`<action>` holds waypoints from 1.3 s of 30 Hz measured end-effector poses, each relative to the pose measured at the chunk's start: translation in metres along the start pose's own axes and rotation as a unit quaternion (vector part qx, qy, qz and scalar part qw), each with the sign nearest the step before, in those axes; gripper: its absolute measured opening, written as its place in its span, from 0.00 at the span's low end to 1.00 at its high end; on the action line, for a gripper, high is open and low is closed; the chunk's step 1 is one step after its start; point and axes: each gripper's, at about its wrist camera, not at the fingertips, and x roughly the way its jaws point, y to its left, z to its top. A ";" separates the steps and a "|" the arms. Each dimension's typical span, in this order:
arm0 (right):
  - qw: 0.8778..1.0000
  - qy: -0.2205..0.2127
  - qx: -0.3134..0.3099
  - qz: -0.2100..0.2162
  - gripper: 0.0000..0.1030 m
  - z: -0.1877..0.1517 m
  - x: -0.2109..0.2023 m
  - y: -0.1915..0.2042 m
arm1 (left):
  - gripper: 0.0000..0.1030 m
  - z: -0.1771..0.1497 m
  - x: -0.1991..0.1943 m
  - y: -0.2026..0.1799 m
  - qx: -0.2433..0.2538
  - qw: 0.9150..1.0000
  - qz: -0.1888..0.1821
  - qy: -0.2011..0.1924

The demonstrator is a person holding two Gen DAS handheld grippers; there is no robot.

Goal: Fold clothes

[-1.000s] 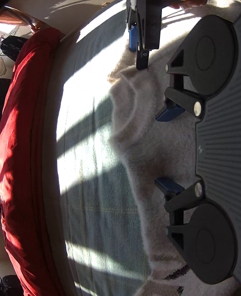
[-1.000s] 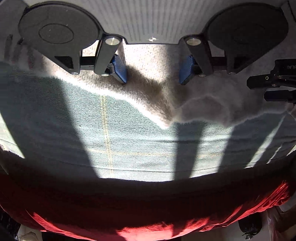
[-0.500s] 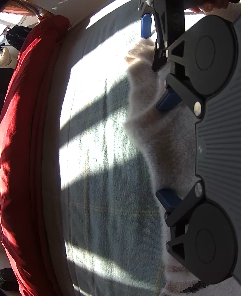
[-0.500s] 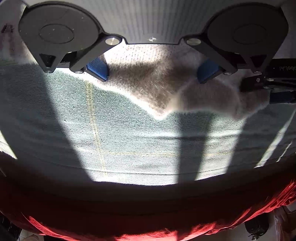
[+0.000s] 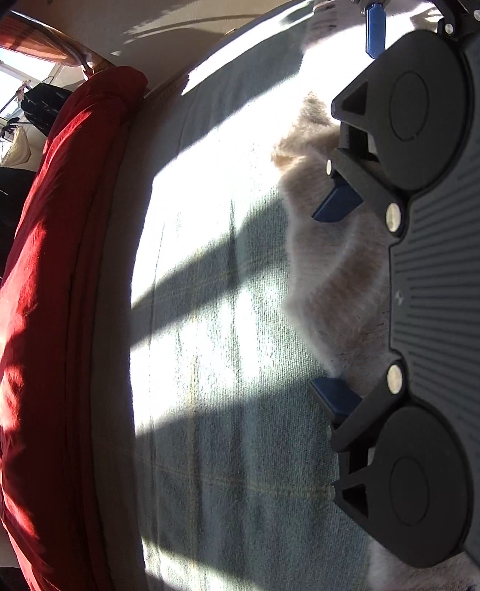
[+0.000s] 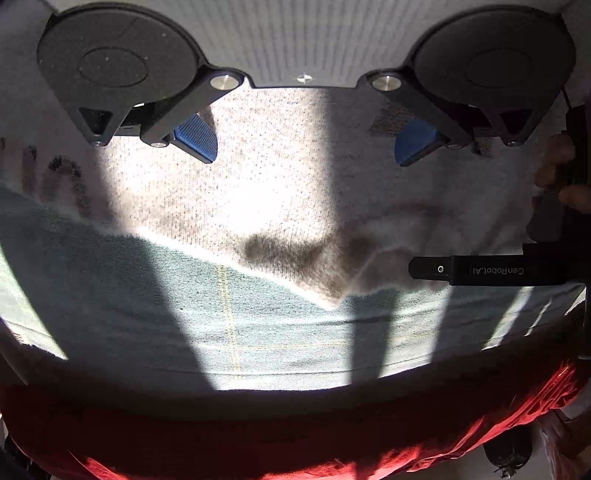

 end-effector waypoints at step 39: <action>0.987 -0.059 0.146 0.040 1.00 -0.045 -0.047 -0.143 | 0.99 -0.106 -0.066 -0.048 0.020 0.997 0.040 0.058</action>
